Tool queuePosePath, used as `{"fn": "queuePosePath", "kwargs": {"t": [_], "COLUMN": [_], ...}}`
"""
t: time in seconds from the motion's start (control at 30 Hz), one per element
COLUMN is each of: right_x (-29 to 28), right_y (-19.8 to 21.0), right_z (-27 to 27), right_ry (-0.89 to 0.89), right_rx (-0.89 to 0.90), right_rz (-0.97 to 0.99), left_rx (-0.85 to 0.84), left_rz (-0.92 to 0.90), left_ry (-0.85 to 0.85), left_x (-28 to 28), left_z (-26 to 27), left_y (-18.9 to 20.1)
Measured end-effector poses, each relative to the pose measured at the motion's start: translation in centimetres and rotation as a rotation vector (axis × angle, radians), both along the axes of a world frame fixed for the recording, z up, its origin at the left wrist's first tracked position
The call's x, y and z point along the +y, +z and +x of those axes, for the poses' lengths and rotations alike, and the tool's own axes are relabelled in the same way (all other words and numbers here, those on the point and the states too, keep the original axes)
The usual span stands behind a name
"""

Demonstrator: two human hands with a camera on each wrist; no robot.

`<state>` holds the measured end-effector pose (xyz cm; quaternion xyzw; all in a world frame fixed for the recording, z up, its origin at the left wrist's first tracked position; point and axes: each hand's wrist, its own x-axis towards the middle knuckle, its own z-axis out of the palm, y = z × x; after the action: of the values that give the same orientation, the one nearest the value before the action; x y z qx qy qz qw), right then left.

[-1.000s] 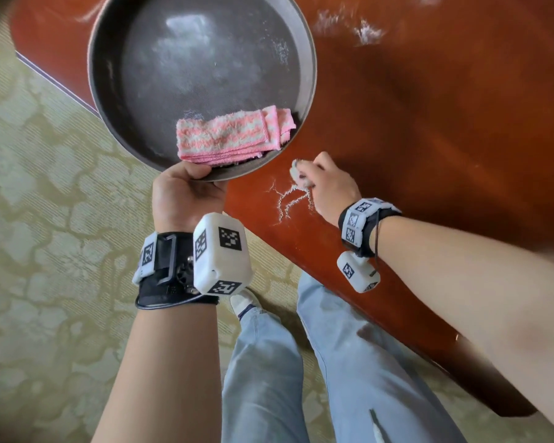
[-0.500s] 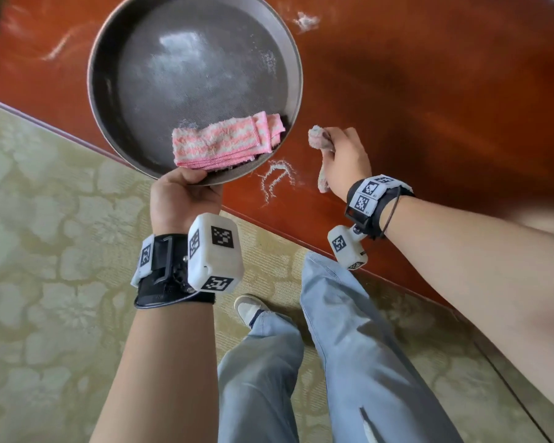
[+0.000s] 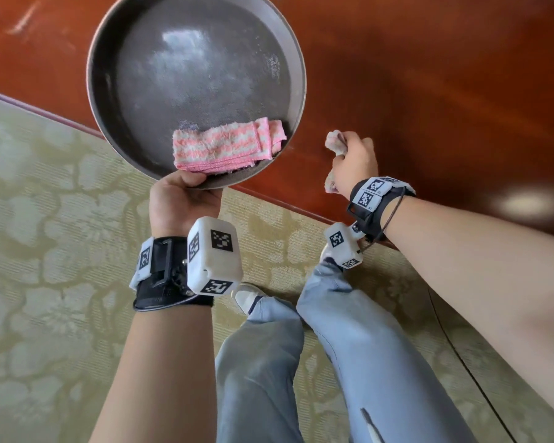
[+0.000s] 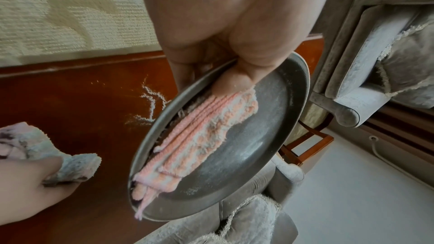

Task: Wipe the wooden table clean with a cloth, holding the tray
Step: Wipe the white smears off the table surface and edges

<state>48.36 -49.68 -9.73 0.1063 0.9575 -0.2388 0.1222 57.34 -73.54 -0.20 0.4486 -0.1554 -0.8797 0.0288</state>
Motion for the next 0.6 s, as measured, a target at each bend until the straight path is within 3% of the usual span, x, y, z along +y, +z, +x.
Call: {"fn": "queuePosePath", "kwargs": {"t": [0.13, 0.37, 0.6], "right_x": [-0.8, -5.1, -8.2], "right_y": [-1.9, -3.0, -2.4], "right_z": [1.1, 0.4, -0.2], "right_ry": [0.028, 0.113, 0.328], "right_rx": [-0.051, 0.009, -0.004], "right_rz": [0.088, 0.157, 0.133], "left_rx": [-0.019, -0.07, -0.117], "left_rz": [0.025, 0.011, 0.004], "left_ry": [0.07, 0.235, 0.367], "left_x": [-0.5, -1.4, -0.2], "left_z": [2.8, 7.5, 11.2], "left_y": [-2.0, -4.9, -5.7]}}
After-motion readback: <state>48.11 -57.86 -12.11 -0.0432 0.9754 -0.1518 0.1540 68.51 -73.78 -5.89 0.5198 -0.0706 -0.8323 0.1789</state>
